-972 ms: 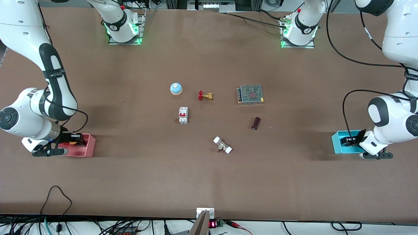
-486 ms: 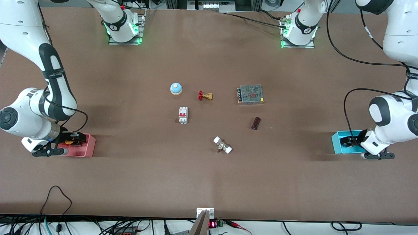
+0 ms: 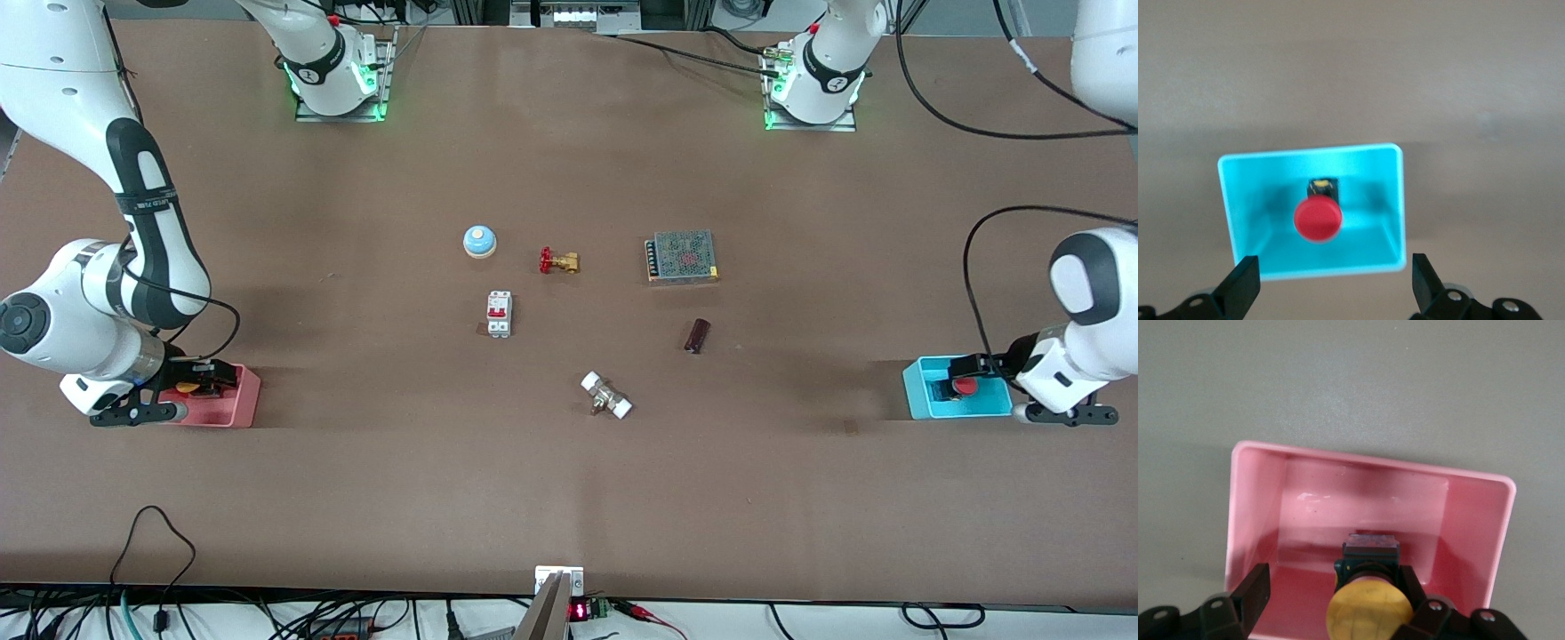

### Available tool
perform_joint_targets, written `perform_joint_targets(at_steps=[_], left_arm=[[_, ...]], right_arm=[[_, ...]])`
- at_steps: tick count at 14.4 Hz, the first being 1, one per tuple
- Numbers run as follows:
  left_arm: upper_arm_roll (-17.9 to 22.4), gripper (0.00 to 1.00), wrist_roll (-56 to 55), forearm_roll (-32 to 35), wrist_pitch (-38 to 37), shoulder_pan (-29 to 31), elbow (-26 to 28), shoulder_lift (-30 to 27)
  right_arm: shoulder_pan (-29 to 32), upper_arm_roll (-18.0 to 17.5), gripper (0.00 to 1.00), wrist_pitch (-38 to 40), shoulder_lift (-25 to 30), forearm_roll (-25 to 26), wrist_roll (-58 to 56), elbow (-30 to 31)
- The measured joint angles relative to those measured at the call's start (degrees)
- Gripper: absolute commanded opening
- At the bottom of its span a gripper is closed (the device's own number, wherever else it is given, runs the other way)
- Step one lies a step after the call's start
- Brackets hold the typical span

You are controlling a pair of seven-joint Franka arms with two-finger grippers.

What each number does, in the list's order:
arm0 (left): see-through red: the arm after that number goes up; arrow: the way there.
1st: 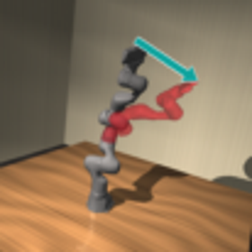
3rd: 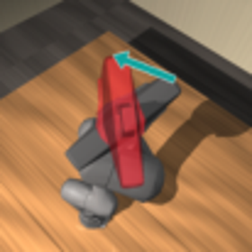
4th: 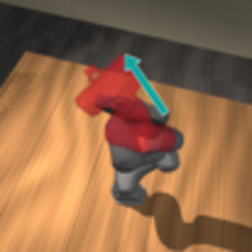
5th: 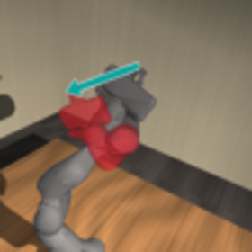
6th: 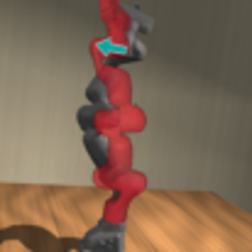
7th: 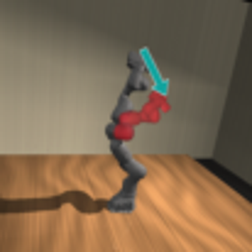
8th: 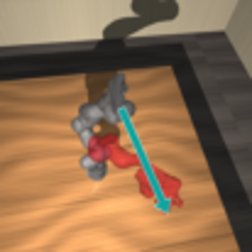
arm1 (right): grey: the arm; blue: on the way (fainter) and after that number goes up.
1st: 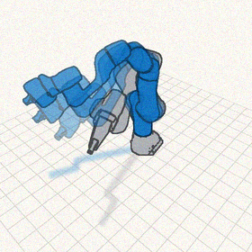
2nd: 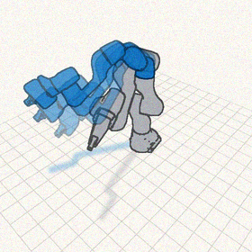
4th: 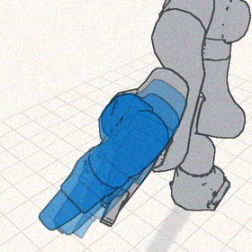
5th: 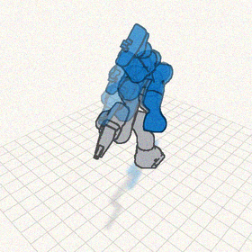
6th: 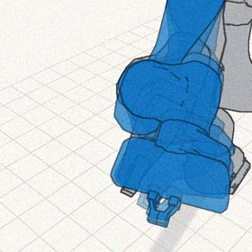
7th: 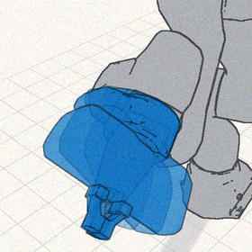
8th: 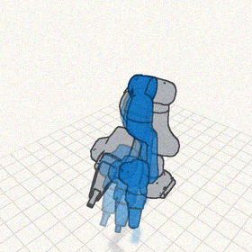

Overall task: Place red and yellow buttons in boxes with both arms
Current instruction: 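Open the left gripper to release the red button into the cyan box, then lift the left gripper away while the right gripper releases the yellow button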

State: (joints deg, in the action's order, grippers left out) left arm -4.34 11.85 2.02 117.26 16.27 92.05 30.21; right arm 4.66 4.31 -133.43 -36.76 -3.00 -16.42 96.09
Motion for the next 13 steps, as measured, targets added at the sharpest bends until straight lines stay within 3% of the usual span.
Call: perform_joint_targets(at_steps=[5,13], left_arm=[[-0.3,1.00,-2.0,0.1,-18.2,-3.6,-8.7,-4.1],[-0.3,1.00,-3.4,3.0,-23.1,-6.3,-10.9,-7.4]], right_arm=[[0.0,0.0,0.98,0.0,-0.1,0.0,-0.4,-0.1],[0.1,0.0,1.00,0.0,-0.4,0.0,-0.4,0.2]])
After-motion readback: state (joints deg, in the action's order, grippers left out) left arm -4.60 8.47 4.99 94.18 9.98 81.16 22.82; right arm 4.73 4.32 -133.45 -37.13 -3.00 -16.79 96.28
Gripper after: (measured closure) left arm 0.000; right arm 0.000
